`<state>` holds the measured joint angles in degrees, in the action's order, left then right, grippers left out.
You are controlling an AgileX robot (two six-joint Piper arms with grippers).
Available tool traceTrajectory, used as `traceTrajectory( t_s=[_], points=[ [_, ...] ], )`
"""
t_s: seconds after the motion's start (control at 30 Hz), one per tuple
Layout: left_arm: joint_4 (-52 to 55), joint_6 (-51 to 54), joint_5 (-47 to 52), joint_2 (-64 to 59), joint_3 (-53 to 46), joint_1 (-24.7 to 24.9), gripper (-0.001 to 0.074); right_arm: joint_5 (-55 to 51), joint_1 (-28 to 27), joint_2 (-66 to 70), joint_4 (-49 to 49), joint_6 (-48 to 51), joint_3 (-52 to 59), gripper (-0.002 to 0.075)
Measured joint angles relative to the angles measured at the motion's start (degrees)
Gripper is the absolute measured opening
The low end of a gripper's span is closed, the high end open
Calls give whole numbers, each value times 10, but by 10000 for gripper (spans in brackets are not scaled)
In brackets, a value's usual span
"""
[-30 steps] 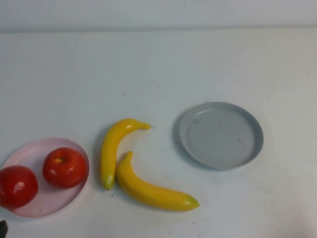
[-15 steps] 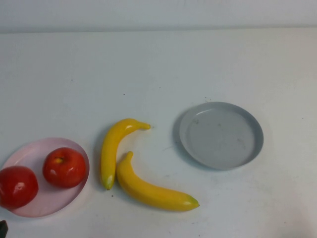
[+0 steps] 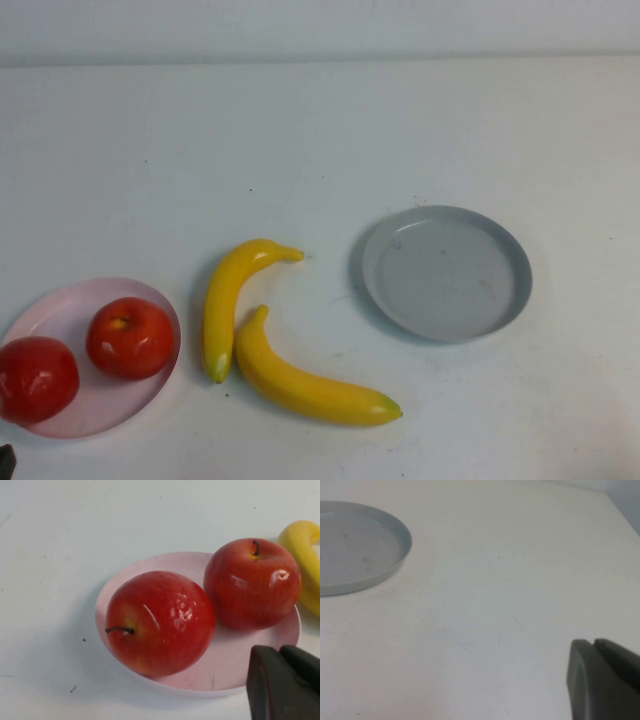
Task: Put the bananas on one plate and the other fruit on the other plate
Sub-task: Put another type of fruit in the right plate
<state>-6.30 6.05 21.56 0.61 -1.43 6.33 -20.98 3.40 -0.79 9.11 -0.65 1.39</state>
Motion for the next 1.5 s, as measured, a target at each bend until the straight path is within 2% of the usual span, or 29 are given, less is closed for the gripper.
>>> traceTrajectory(
  t_s=[0.3, 0.7, 1.0, 1.07, 1.17, 1.33, 1.5],
  points=[
    [0, 0, 0, 0, 0, 0, 0, 23, 0, 0, 10, 6, 0, -16],
    [0, 0, 1, 0, 0, 0, 0, 176, 0, 0, -276, 6, 0, -16],
    [0, 0, 1, 0, 0, 0, 0, 236, 0, 0, -324, -4, 0, -16],
    [0, 0, 1, 0, 0, 0, 0, 206, 0, 0, -344, -7, -7, -16],
    [0, 0, 1, 0, 0, 0, 0, 97, 0, 26, -361, -9, -59, -16],
    [0, 0, 1, 0, 0, 0, 0, -83, 0, 147, -360, -5, -191, -16],
    [0, 0, 1, 0, 0, 0, 0, -221, 0, 300, -352, 50, -324, -15]
  ],
)
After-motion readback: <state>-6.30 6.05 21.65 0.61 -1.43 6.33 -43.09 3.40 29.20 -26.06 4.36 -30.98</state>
